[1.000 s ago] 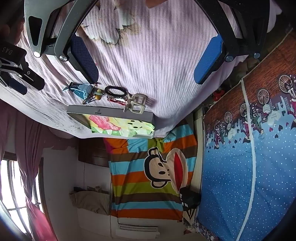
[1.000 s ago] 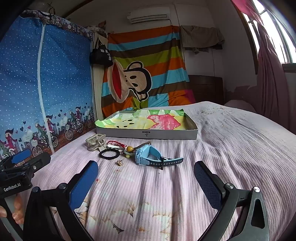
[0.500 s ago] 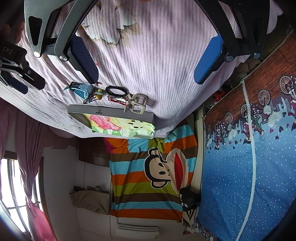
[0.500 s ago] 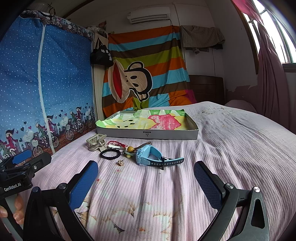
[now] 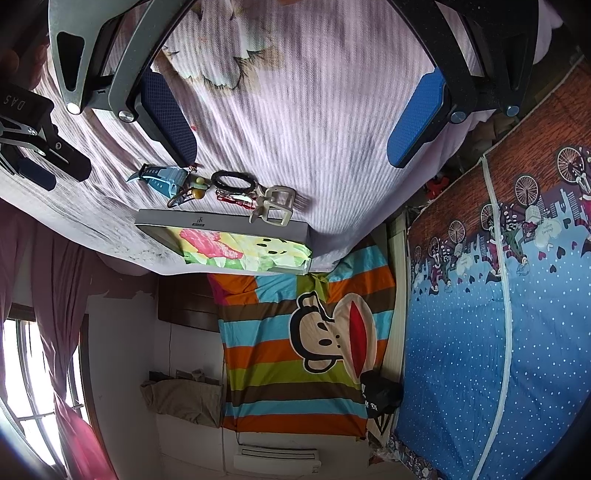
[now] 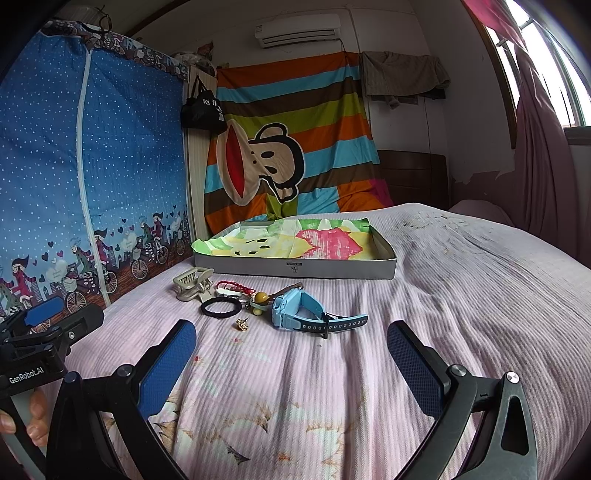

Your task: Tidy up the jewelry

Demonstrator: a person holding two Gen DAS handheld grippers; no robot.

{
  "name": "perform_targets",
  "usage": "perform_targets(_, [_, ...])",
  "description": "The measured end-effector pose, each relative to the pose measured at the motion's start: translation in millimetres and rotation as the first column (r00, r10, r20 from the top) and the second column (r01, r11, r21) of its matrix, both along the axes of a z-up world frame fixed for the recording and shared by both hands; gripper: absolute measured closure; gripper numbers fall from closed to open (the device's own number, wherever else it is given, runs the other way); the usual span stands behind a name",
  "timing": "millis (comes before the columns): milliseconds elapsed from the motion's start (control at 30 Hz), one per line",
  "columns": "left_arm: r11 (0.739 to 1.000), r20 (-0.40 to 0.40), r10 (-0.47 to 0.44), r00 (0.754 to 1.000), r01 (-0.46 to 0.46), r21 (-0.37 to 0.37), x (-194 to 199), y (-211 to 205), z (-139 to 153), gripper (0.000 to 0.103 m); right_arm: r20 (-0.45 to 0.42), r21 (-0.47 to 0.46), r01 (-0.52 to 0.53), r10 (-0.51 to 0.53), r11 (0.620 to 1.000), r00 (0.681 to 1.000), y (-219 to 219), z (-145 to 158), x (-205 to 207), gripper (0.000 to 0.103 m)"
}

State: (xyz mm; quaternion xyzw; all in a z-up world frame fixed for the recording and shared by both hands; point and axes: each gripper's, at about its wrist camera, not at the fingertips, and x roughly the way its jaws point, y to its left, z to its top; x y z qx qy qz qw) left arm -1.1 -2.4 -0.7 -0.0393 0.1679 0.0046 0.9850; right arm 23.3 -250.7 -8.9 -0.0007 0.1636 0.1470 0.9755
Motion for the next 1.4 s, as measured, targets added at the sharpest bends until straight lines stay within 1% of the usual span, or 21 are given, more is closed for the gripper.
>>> perform_targets(1133, [1.0, 0.002, 0.001, 1.0, -0.001, 0.004, -1.7, 0.9, 2.4, 0.002, 0.006, 0.001, 0.004, -0.004, 1.0, 1.0, -1.8, -2.3, -1.2, 0.0])
perform_targets(1200, [1.0, 0.003, 0.001, 1.0, -0.001, 0.006, -2.2, 1.6, 3.8, 0.002, 0.006, 0.002, 0.004, -0.004, 1.0, 1.0, -2.1, 2.6, -2.0, 0.0])
perform_targets(1400, [1.0, 0.005, -0.003, 1.0, 0.003, 0.012, -1.7, 0.3, 4.6, 0.002, 0.006, 0.001, 0.004, -0.004, 1.0, 1.0, -0.3, 3.2, -5.3, 0.0])
